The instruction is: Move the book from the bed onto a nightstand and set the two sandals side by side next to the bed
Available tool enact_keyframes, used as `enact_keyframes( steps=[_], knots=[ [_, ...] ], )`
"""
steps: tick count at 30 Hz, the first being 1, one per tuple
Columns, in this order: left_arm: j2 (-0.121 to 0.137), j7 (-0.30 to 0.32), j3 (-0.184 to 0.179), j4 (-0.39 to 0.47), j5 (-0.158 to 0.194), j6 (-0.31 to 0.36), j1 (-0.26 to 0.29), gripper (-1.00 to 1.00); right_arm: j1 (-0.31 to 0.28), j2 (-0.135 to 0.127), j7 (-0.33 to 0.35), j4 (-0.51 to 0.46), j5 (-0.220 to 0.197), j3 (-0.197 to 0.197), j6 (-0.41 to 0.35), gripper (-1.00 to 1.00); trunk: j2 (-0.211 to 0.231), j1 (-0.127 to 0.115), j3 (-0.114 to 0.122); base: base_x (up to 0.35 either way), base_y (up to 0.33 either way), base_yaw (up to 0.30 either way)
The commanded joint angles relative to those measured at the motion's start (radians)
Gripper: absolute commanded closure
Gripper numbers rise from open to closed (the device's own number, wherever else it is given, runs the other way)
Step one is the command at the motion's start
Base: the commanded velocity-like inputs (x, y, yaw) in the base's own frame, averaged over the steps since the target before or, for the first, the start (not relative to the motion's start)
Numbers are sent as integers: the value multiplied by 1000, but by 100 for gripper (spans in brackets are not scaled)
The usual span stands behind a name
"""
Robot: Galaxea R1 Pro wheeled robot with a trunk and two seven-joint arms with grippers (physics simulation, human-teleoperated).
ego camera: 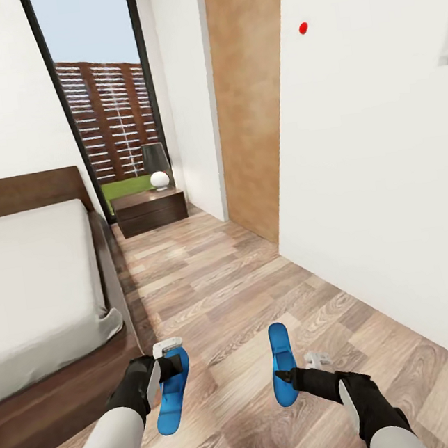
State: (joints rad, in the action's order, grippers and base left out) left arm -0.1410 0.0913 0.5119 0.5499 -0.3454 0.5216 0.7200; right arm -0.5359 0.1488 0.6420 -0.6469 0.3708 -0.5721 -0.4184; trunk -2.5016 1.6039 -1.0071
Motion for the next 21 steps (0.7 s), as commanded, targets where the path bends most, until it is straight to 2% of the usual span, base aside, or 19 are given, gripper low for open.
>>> enact_keyframes(
  steps=[1,21],
  knots=[
    [-2,9,8,2,-11,5,1,100,-1,1,10,-2,5,-8,-6,100,0,0,-1,214,-270,240],
    [-2,10,8,2,-10,5,1,100,-1,1,10,-2,5,-7,-6,100,0,0,-1,217,-268,236]
  ],
)
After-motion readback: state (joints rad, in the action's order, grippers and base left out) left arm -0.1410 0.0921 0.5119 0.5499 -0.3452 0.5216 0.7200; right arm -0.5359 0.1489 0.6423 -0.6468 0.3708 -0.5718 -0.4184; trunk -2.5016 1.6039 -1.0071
